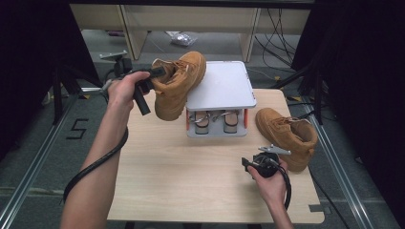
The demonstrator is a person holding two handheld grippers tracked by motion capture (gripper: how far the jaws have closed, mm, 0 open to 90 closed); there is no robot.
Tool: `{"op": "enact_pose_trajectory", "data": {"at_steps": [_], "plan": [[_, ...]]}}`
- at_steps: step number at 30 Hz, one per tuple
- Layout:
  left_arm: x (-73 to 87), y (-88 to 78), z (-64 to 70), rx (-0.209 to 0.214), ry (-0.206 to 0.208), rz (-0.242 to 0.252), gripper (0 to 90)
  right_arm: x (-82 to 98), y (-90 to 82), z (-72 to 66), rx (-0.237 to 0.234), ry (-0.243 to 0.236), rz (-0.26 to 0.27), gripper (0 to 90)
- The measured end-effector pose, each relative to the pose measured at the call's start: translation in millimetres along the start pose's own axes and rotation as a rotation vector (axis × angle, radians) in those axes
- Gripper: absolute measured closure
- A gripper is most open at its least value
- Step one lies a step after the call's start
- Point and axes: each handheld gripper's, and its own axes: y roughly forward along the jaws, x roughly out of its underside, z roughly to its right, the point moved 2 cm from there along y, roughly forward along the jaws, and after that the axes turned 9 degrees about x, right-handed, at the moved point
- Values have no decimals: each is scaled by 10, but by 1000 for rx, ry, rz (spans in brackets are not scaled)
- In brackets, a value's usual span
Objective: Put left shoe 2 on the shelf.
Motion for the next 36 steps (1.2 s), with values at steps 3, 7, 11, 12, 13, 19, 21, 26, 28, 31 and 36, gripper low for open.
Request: {"op": "enact_pose_trajectory", "data": {"at_steps": [3,7,11,12,13,19,21,26,28,31,36], "plan": [[-7,59,17,-7,-3,-5,800,5,5,-4,-1,4,-5,492],[-18,144,34,-14,-7,-11,800,13,30,-16,-6,0,2,491],[-29,230,57,-17,-5,-12,799,13,31,-18,-6,2,5,491],[-36,256,62,-17,-6,-14,799,12,31,-12,-6,-1,7,492],[-39,269,63,-19,-7,-15,799,11,16,-6,4,-3,-8,491],[-40,389,86,-33,-7,-17,797,11,17,-11,14,14,-15,492],[-34,427,90,-38,-5,-20,796,13,15,-1,15,6,-18,491],[-6,515,79,-41,-20,-14,794,27,30,-5,10,7,-24,491],[-4,543,81,-42,-25,-12,790,24,37,23,17,-32,-13,491],[-5,583,80,-44,-19,-7,775,26,38,16,8,-31,-12,490],[-13,660,78,-41,25,-1,728,32,63,6,-6,-23,-16,489]]}}
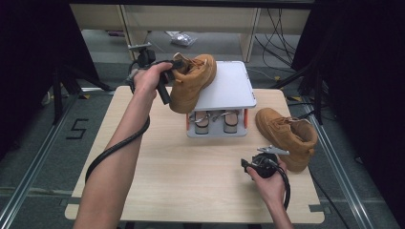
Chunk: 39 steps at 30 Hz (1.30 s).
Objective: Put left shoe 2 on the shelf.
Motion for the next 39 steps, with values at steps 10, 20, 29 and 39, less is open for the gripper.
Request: {"op": "enact_pose_trajectory", "data": {"at_steps": [10,20,29,39], "plan": [[9,-13,44,13,104,3,510,10,-7,-32,2,20,-11,487],[-53,-180,146,-1,182,36,420,26,-2,-56,-6,26,-22,481],[44,-694,122,42,204,95,542,15,-21,-38,7,-9,-9,481],[723,-1024,-319,-66,337,-90,889,24,-28,-98,1,6,-17,481]]}}
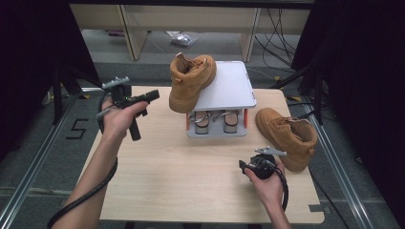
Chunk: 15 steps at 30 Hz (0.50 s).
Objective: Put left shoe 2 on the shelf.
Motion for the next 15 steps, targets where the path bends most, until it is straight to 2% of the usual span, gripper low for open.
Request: {"op": "enact_pose_trajectory", "data": {"at_steps": [1,3,5,6,11,12,13,15], "plan": [[86,33,-13,11,-9,-20,891,1,16,6,2,-11,18,481],[223,95,-30,12,-10,-49,892,1,7,6,2,-17,6,481],[318,156,-35,4,0,-74,893,6,17,-10,1,10,12,481],[350,186,-28,6,-1,-74,894,1,21,11,0,-14,19,481],[407,304,52,25,15,-103,896,-4,-4,31,9,-4,6,481],[408,322,67,17,15,-101,896,-4,-19,19,14,17,-6,481],[406,337,71,19,20,-99,896,-8,9,63,5,-27,32,481],[401,359,80,23,20,-98,896,-10,-17,54,12,-10,12,481]]}}
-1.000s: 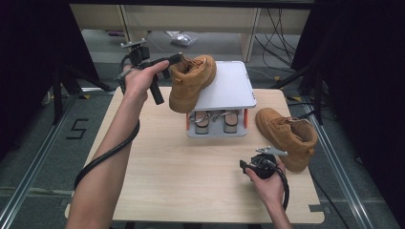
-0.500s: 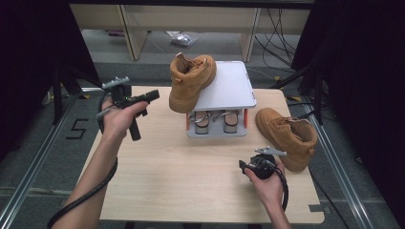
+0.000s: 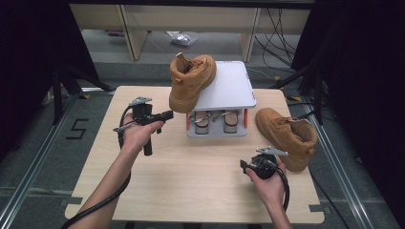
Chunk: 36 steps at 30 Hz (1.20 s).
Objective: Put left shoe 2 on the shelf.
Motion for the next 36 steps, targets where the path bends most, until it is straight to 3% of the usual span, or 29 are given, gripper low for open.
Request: {"op": "enact_pose_trajectory", "data": {"at_steps": [5,14,23,25,26,27,30,36], "plan": [[-15,3,16,-20,9,-15,897,-6,-9,-1,0,14,1,481],[-23,59,71,-8,12,-16,898,-4,0,-18,1,6,0,481],[-33,271,227,22,20,-44,898,-8,-8,2,-6,9,8,482],[-43,308,254,24,24,-55,898,-10,-14,-16,-7,38,5,482],[-46,328,270,26,27,-54,898,-18,-22,28,11,-12,13,482],[-51,347,282,28,28,-60,898,-11,-39,-29,-5,63,-12,482],[-63,407,312,30,26,-70,898,-19,-37,2,-2,31,3,482],[-86,494,353,31,37,-79,898,-20,-48,7,4,36,-5,482]]}}
